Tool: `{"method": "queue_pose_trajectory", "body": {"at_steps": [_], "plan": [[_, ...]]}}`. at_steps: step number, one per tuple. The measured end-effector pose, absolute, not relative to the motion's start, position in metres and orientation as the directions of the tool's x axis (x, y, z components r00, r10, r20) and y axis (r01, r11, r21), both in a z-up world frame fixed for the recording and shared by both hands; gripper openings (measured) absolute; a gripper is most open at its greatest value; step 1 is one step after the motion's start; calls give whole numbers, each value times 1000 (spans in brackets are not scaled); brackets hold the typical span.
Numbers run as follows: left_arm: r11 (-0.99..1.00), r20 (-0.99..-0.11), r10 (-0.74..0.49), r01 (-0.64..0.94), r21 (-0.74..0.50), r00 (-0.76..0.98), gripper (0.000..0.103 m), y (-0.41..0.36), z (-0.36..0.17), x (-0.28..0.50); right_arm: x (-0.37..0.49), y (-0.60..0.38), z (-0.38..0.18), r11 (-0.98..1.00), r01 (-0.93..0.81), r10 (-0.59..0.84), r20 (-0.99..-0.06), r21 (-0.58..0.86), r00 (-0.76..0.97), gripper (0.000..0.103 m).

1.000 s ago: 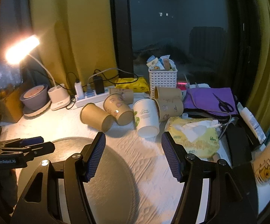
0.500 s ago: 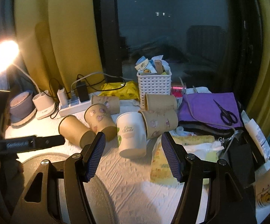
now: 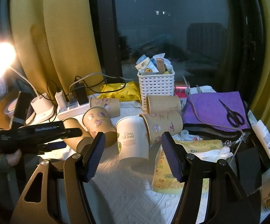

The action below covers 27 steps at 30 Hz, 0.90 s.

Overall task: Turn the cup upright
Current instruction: 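Reach the left tool to a tan paper cup lying on its side and grasp it, then lift the tan cup with the left tool and carry it over the gray mat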

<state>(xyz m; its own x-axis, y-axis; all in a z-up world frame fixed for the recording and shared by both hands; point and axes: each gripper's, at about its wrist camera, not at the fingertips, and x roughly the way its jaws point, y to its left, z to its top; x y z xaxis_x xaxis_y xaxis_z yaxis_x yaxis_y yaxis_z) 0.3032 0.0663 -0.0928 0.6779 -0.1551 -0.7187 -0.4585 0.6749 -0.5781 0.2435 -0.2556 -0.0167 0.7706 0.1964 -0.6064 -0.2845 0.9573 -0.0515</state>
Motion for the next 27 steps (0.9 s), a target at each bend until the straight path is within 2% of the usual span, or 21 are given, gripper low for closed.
{"method": "queue_pose_trajectory", "body": {"at_steps": [6, 9, 14, 17, 23, 27], "plan": [[724, -710, -184, -394, -565, 679, 78, 57, -96, 312, 240, -258, -17, 957, -286, 194, -624, -49, 757, 65], [736, -701, -212, -361, -573, 681, 68, 53, -94, 314, 239, -261, -16, 959, -278, 188, -633, -45, 751, 65], [772, -686, -199, -319, -550, 700, 64, 49, -86, 309, 232, -260, -9, 960, -275, 189, -622, -44, 760, 65], [810, -677, -170, -289, -509, 716, 63, 46, -77, 299, 226, -259, -7, 960, -276, 192, -621, -41, 760, 65], [913, -629, -71, -203, -353, 775, 63, 33, -51, 267, 209, -254, -1, 959, -281, 208, -615, -24, 761, 65], [936, -601, -74, -152, -318, 796, 62, 28, -42, 241, 194, -248, 3, 956, -292, 222, -611, -15, 760, 65]]}}
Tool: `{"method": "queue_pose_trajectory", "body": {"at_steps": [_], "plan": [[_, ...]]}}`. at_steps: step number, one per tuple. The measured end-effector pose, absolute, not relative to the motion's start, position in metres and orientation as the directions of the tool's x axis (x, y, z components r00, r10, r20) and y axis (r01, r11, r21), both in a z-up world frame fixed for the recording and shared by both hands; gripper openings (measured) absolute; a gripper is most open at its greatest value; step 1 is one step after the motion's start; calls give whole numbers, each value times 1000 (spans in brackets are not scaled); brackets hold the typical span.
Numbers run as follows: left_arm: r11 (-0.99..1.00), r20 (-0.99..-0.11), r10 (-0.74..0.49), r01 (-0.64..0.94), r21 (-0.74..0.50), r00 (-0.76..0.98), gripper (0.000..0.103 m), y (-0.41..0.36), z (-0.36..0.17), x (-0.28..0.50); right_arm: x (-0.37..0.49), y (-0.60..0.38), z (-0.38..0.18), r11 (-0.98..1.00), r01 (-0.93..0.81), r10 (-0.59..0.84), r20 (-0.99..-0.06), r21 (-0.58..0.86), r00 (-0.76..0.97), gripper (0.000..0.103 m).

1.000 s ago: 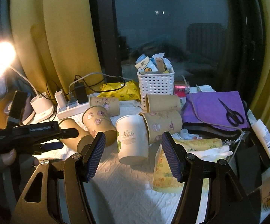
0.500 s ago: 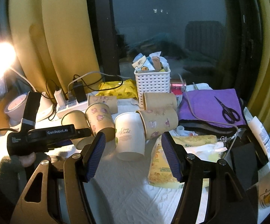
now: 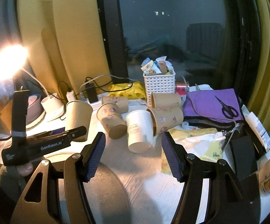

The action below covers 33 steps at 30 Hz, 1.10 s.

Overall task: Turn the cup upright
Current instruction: 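Lift the tan cup with the left tool and carry it over the gray mat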

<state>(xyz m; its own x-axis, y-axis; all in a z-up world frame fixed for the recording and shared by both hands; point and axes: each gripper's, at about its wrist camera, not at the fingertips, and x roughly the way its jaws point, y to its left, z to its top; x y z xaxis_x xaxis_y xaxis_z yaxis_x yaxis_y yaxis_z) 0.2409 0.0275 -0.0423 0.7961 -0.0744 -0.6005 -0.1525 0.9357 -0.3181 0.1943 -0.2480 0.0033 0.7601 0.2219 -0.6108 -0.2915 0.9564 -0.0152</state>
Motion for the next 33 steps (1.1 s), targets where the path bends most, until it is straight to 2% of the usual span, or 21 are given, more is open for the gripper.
{"method": "queue_pose_trajectory", "body": {"at_steps": [11, 17, 22, 33], "plan": [[957, -563, -100, -75, -279, 820, 62, 3, -34, 175, 151, -231, 11, 948, -317, 259, -612, 15, 747, 65], [982, -499, -53, -46, -185, 865, 62, -14, -30, 127, 125, -221, 6, 943, -332, 278, -635, 36, 721, 65], [988, -489, -52, -28, -154, 871, 62, -21, -35, 92, 107, -210, -3, 936, -348, 297, -662, 58, 688, 65], [996, -472, -38, -7, -94, 881, 62, -28, -49, 37, 82, -187, -12, 878, -426, 451, -679, 219, 580, 65]]}}
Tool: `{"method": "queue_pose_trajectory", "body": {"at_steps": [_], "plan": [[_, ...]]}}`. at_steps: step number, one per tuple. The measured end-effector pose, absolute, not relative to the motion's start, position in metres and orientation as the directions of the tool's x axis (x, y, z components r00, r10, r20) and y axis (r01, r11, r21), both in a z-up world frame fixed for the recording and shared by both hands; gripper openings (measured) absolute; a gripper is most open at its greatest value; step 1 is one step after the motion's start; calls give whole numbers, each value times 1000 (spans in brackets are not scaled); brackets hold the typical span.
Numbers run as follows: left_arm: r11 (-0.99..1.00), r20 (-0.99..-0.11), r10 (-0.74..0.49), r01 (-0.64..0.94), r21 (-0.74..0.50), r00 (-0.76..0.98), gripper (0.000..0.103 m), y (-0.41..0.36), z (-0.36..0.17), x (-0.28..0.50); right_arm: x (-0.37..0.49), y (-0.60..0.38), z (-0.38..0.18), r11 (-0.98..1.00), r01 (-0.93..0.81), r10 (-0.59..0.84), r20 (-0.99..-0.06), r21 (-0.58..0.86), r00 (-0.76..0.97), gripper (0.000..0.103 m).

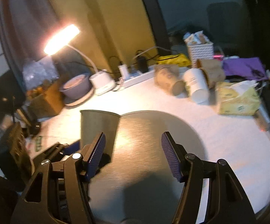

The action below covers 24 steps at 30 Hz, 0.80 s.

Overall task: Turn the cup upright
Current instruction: 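Lift the tan cup with the left tool and carry it over the gray mat, then lower the tan cup onto the mat and open the left tool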

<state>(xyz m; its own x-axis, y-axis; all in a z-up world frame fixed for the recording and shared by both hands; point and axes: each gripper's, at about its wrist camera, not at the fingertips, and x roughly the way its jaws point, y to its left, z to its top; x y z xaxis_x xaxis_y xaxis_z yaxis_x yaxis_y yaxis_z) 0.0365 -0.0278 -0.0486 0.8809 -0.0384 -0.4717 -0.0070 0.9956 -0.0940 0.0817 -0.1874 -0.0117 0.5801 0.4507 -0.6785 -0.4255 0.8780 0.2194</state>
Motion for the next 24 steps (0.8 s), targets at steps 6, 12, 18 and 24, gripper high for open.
{"method": "queue_pose_trajectory", "body": {"at_steps": [6, 12, 18, 24], "plan": [[998, -425, -50, 36, -42, 904, 62, -40, -47, 12, 74, -168, -19, 829, -476, 528, -691, 293, 494, 65], [997, -429, -79, 76, -25, 900, 58, -50, -50, -1, 68, -156, -20, 783, -502, 595, -677, 367, 433, 67], [998, -444, -60, 66, -1, 894, 58, -56, -53, -5, 70, -159, -30, 785, -462, 600, -694, 413, 399, 68], [998, -437, -66, 59, -30, 897, 58, -51, -44, -3, 72, -171, -33, 800, -407, 592, -693, 442, 410, 68]]}}
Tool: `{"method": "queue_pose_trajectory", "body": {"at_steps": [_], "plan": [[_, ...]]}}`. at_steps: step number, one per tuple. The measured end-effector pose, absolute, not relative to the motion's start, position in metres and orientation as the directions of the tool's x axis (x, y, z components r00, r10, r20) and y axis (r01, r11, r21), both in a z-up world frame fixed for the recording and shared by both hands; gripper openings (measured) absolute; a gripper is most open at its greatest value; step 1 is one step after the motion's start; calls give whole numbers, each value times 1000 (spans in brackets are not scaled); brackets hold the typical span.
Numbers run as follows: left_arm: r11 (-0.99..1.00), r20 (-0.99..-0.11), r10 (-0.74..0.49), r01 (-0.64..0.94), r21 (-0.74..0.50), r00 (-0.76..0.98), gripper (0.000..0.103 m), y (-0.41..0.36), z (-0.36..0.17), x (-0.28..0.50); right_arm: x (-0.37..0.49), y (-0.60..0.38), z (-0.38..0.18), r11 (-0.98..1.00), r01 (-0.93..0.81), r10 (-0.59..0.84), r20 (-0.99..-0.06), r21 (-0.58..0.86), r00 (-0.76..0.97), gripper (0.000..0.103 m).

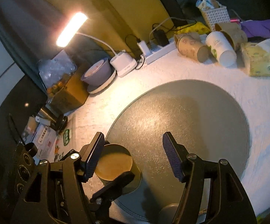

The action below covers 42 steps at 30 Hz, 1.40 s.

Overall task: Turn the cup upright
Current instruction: 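Lower the tan cup onto the mat and open the left tool, then grasp the tan cup on the mat with the right tool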

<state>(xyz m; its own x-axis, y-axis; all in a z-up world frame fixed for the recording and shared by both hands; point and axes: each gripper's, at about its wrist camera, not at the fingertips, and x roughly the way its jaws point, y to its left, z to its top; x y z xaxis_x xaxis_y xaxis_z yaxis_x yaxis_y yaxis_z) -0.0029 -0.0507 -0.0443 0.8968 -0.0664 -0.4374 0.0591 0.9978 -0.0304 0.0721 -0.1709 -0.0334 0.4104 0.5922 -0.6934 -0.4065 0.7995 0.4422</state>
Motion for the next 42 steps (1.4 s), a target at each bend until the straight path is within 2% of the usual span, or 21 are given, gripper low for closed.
{"method": "queue_pose_trajectory", "body": {"at_steps": [5, 15, 21, 24, 27, 33, 42], "plan": [[996, -446, -68, 88, 24, 892, 58, -63, -41, 10, 72, -180, -22, 828, -398, 554, -686, 395, 472, 68], [977, -523, -89, 177, 120, 848, 58, -109, -48, 31, 66, -224, -24, 860, -336, 510, -682, 385, 524, 68], [966, -607, -77, 210, 151, 791, 58, -137, -65, 53, 62, -255, -28, 870, -294, 493, -678, 395, 545, 68], [967, -637, -100, 226, 119, 764, 61, -143, -67, 62, 60, -268, -32, 873, -276, 487, -680, 403, 548, 68], [973, -636, -125, 220, 72, 762, 71, -138, -60, 64, 59, -278, -36, 877, -260, 479, -686, 405, 547, 68], [985, -631, -149, 170, -28, 762, 75, -105, -41, 43, 57, -280, -40, 900, -260, 436, -709, 350, 554, 68], [991, -630, -96, 14, -134, 770, 75, -42, -38, 4, 28, -226, -33, 844, -534, 376, -767, 51, 520, 68]]}}
